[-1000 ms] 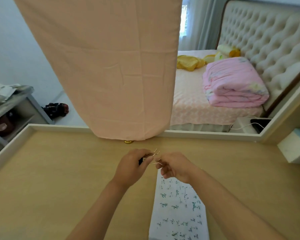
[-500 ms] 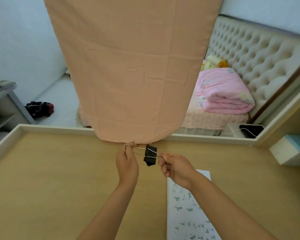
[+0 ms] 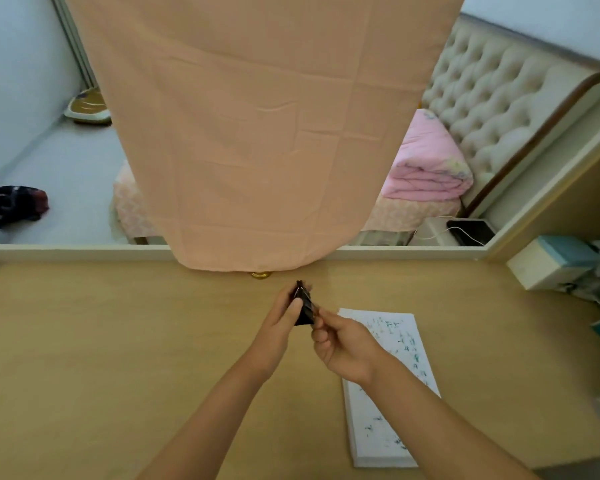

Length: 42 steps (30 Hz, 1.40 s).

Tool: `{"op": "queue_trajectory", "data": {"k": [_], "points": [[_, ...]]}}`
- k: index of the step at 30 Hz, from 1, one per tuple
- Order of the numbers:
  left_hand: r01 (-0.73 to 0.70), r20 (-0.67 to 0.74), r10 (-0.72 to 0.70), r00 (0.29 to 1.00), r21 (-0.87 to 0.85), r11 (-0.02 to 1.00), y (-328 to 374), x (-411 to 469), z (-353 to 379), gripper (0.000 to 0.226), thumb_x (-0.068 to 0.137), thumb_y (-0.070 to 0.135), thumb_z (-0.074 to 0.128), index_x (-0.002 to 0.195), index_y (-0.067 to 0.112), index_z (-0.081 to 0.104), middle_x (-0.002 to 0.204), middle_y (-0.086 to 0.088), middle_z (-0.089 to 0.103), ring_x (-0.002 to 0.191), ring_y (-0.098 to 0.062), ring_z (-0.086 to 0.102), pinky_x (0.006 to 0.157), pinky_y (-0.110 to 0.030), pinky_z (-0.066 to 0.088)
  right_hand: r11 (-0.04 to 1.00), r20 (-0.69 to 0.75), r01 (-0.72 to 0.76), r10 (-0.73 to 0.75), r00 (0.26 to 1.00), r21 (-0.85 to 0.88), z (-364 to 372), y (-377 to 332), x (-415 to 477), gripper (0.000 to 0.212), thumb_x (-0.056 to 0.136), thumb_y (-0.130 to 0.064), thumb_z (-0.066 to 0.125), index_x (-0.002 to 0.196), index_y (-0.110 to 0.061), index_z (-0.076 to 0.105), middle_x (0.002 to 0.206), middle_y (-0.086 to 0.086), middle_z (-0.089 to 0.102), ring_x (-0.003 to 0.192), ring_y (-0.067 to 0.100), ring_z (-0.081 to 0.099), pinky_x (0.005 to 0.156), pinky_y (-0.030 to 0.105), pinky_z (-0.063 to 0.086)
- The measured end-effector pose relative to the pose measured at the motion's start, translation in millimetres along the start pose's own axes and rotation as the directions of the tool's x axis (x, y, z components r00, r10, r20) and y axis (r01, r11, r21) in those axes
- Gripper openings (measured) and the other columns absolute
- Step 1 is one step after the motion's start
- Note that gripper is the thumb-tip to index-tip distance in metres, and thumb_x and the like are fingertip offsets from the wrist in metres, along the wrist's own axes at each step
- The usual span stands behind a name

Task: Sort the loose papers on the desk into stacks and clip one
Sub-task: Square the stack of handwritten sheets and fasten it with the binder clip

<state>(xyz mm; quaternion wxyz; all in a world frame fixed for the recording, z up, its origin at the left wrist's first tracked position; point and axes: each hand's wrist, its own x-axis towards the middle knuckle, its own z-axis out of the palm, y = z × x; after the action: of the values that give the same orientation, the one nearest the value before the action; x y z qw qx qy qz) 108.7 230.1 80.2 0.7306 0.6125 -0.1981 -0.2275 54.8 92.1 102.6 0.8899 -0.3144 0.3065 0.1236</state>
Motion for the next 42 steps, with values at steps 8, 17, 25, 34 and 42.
{"op": "queue_trajectory", "data": {"k": [8,17,25,34,42], "points": [[0.071,-0.105,-0.039,0.994,0.322,0.944,-17,24,0,0.038,0.077,0.030,0.080,0.110,0.034,0.060,0.099,0.010,0.067,0.092,-0.007,0.065,0.084,-0.024,0.052,0.842,-0.172,-0.097,0.006,0.985,-0.531,-31,-10,22,0.025,0.097,-0.032,0.060,0.114,-0.013,0.065,0.099,0.008,0.067,0.072,0.022,0.064,0.057,0.032,0.052],[0.246,-0.142,-0.325,0.935,0.920,0.306,-91,78,-7,0.047,0.073,0.036,0.075,0.114,0.018,0.059,0.105,0.001,0.059,0.098,-0.021,0.060,0.076,-0.030,0.049,0.285,-0.211,-0.083,-0.454,0.865,-0.955,-142,-48,57,0.023,0.099,-0.021,0.051,0.119,-0.022,0.064,0.121,-0.005,0.062,0.105,0.011,0.058,0.090,0.027,0.046],[0.166,-0.227,-0.339,0.913,0.966,-0.200,-131,106,5,0.057,0.084,0.051,0.061,0.133,0.024,0.048,0.131,0.000,0.052,0.121,-0.022,0.048,0.095,-0.036,0.041,0.162,-0.362,-0.344,-0.653,0.665,-0.925,-230,-88,50,0.044,0.089,-0.017,0.060,0.131,-0.024,0.052,0.131,0.007,0.045,0.116,0.023,0.047,0.084,0.033,0.047],[0.334,-0.199,-0.352,0.915,0.863,0.380,-134,92,86,0.051,0.089,0.041,0.058,0.131,0.014,0.052,0.125,-0.002,0.054,0.108,-0.019,0.057,0.086,-0.032,0.047,0.547,-0.702,-0.454,-0.437,0.563,-0.704,-253,-79,50,0.033,0.074,-0.029,0.062,0.105,-0.019,0.059,0.106,0.005,0.061,0.091,0.026,0.061,0.068,0.033,0.055],[0.591,-0.414,-0.455,0.788,0.715,0.373,-168,68,85,0.077,0.078,0.027,0.078,0.139,0.004,0.036,0.137,-0.016,0.035,0.122,-0.030,0.045,0.100,-0.039,0.047,0.651,-0.595,-0.319,-0.257,0.762,-0.689,-234,-68,49,0.020,0.084,-0.010,0.056,0.098,-0.020,0.066,0.097,-0.001,0.069,0.085,0.017,0.066,0.076,0.034,0.058]]}}
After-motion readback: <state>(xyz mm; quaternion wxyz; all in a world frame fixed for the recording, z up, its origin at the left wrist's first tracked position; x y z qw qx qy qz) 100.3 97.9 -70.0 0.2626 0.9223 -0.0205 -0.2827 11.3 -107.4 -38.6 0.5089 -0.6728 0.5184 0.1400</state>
